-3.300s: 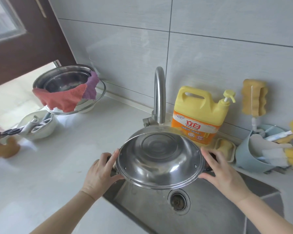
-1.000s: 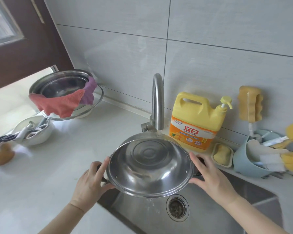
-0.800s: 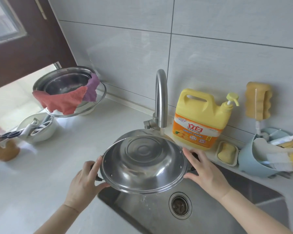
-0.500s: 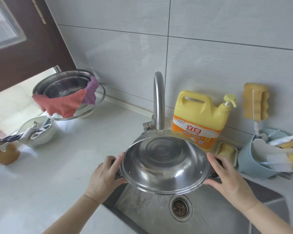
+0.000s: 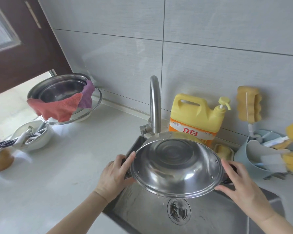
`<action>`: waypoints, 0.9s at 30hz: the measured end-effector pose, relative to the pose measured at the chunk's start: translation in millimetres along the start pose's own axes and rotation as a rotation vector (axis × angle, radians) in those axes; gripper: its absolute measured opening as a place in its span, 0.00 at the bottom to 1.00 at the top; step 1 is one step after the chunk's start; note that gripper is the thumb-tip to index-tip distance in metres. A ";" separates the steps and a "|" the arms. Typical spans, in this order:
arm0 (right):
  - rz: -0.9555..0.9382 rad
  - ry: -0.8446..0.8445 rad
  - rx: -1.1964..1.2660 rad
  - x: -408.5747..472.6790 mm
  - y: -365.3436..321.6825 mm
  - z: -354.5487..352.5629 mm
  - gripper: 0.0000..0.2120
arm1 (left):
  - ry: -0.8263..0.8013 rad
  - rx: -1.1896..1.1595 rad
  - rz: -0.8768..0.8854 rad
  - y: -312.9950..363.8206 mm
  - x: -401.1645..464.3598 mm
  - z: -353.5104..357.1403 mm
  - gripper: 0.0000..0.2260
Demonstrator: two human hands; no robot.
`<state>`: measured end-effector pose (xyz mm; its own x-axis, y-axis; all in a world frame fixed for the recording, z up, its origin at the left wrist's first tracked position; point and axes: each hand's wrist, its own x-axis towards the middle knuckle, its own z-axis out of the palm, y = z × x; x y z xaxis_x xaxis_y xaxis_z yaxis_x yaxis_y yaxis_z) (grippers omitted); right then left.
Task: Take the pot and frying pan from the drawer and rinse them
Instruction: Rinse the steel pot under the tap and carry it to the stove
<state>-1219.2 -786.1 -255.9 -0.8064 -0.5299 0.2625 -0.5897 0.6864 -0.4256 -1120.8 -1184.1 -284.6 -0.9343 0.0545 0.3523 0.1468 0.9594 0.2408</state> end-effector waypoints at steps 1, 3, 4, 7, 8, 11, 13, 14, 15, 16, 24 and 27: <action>-0.005 -0.013 -0.007 4.2 -3.9 5.5 0.62 | -0.003 0.002 -0.017 -5.5 -5.1 -3.4 0.54; -0.068 -0.016 -0.027 13.6 -12.3 15.7 0.65 | -0.008 0.002 -0.044 -18.3 -16.7 -11.2 0.46; -0.104 -0.011 -0.031 18.5 -16.2 20.6 0.64 | -0.013 -0.001 -0.068 -25.3 -23.0 -14.6 0.42; -0.166 -0.005 -0.010 29.9 -27.9 35.0 0.62 | -0.037 -0.009 -0.138 -41.7 -41.6 -23.2 0.39; -0.183 -0.007 -0.004 32.3 -31.2 38.6 0.62 | -0.031 -0.007 -0.150 -44.8 -46.1 -25.7 0.38; -0.216 -0.012 0.005 34.7 -37.5 43.0 0.62 | -0.013 0.004 -0.162 -46.9 -52.7 -31.0 0.39; -0.211 -0.014 -0.001 32.3 -37.2 39.2 0.63 | 0.000 0.010 -0.156 -43.9 -51.9 -31.0 0.39; -0.204 -0.016 -0.020 29.6 -36.3 35.8 0.63 | 0.004 0.013 -0.148 -40.6 -50.2 -30.1 0.39; -0.191 -0.019 -0.041 26.6 -34.8 31.3 0.63 | 0.009 0.020 -0.134 -36.3 -47.2 -28.5 0.39; -0.163 -0.027 -0.058 23.1 -34.2 25.8 0.64 | 0.019 0.025 -0.114 -31.7 -43.3 -26.4 0.40; -0.100 0.182 -0.171 -18.9 -12.7 -32.5 0.35 | 0.168 0.056 0.063 21.4 4.2 -18.3 0.40; -0.139 0.286 -0.208 -25.5 -11.9 -61.5 0.30 | 0.291 0.034 0.143 41.0 21.7 -27.0 0.36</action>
<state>-1194.5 -750.1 -204.2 -0.6805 -0.4850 0.5493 -0.6676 0.7194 -0.1918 -1126.2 -1151.1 -242.7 -0.7724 0.1125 0.6251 0.2540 0.9568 0.1416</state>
